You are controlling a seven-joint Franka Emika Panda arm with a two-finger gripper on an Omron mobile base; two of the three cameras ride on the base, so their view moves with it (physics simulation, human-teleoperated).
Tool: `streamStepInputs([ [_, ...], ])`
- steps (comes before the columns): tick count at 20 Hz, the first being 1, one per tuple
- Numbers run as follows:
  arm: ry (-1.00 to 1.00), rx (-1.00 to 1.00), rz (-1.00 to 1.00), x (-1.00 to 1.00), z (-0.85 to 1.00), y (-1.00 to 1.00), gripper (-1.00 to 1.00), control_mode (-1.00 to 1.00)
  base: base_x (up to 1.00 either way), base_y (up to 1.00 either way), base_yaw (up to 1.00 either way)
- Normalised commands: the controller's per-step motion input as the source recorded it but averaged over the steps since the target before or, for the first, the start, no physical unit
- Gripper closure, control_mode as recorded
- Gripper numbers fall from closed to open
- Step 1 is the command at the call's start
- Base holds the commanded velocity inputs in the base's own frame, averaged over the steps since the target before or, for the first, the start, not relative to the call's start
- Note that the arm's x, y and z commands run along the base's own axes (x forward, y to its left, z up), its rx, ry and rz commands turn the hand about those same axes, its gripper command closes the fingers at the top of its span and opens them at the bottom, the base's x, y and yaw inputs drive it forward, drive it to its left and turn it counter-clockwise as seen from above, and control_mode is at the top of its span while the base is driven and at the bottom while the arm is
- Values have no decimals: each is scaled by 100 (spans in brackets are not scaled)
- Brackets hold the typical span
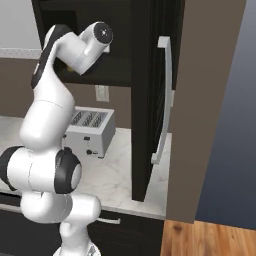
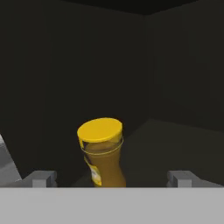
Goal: Collect the turmeric, ketchup, and shaker from the cabinet and place them next to the stove.
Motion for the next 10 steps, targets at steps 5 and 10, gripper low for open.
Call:
streamStepInputs([
  [5,4,-1,0,21,0,20,-100,-100,0,0,0],
  [10,1,-2,2,16,-6,9,-100,-100,0,0,0],
])
